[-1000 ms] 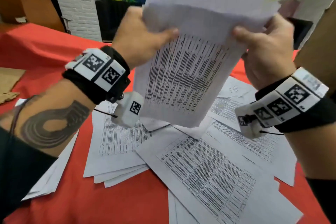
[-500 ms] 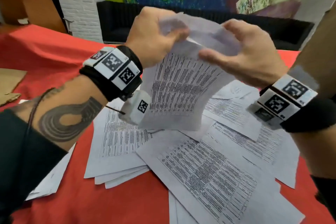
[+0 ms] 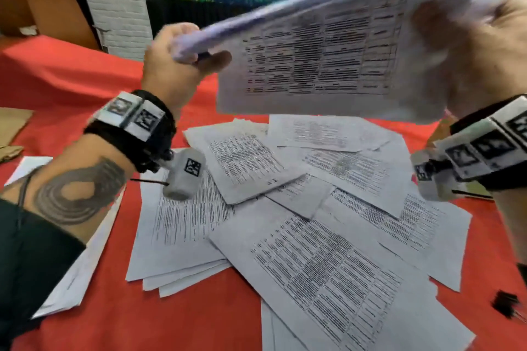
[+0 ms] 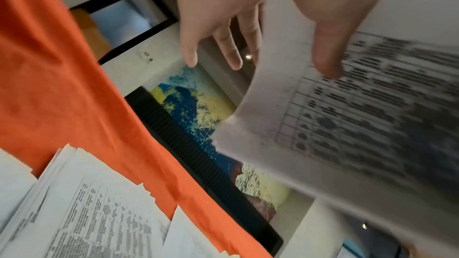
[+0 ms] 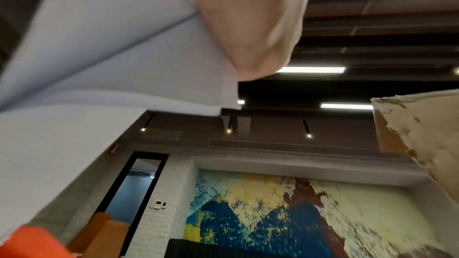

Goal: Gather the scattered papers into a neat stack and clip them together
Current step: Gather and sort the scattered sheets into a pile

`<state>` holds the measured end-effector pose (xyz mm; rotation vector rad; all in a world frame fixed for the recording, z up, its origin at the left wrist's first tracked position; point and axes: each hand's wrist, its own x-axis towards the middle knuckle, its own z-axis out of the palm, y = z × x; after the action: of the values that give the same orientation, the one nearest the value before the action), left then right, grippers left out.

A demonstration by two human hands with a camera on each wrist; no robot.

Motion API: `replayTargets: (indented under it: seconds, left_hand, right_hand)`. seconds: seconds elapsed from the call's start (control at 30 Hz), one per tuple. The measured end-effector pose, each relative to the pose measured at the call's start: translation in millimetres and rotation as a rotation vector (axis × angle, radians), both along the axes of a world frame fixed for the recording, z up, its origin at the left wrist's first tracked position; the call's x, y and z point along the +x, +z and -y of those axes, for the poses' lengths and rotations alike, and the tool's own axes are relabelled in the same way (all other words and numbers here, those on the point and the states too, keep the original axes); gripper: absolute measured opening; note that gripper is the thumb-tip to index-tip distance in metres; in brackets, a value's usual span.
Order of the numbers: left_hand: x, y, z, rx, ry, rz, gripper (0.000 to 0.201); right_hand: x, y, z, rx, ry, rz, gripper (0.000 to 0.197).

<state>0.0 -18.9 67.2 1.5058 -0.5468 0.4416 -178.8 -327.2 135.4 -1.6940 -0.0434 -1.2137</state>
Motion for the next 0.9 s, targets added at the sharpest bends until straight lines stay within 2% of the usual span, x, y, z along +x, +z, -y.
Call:
replayTargets:
  seconds: [0.07,0.13,0.2,0.3,0.4,0.47,0.53,0.6,0.67,0.73,0.8,0.9]
  left_hand:
    - [0.8,5.7,-5.5,-0.091,-0.109,0.020,0.042]
    - [-1.6,8.8,-11.7,-0.099,-0.137,0.004,0.045]
    - [-5.7,0.4,-20.1,-0.081,-0.151,-0.043,0.038]
    - [-16.1,-37.8,-23.9,-0.039,-0.186,-0.198,0.030]
    - [-38.8,-73.7,-13.8,0.019,-0.267,-0.346,0.032]
    - [-41.9,-69.3,-2.9,-0.003,-0.266,-0.366,0.024]
    - [-38.8,-45.8,5.3,-0.061,-0.223,-0.315,0.013]
    - [-37.0,-19.6,9.3,-0.128,-0.229,-0.264,0.014]
    - [-34.9,-14.5,9.4,-0.122,-0.202,-0.217,0.020]
    - [-30.5,-36.0,7.0,-0.059,-0.145,-0.226,0.030]
    - [-29.3,-65.4,4.4,0.010,-0.098,-0.287,0.030]
    - [-29.9,-86.6,4.5,-0.041,-0.061,-0.356,0.026]
  right_hand:
    - [2.7,-8.2,-0.7,0.077,0.123,0.010,0.040]
    - [5.6,-22.8,0.0,0.117,0.221,-0.027,0.026]
    - [6.4,-47.0,2.3,0.104,0.289,-0.181,0.028]
    - [8.3,-97.5,0.7,0.087,0.255,-0.393,0.046]
    - [15.0,-139.9,-9.3,0.116,0.210,-0.477,0.030]
    - [20.3,-141.9,-13.5,0.119,0.191,-0.415,0.025]
    - [22.5,-124.3,-16.5,0.140,0.171,-0.293,0.027]
    - [20.4,-101.1,-14.8,0.211,0.193,-0.176,0.037]
    - [15.4,-94.3,-12.5,0.236,0.182,-0.131,0.043]
    - [10.0,-108.2,-10.8,0.076,-0.016,-0.214,0.051]
    - [1.8,-131.7,-10.4,-0.138,-0.176,-0.336,0.062]
    - [-6.5,-147.0,-11.6,-0.348,-0.195,-0.374,0.058]
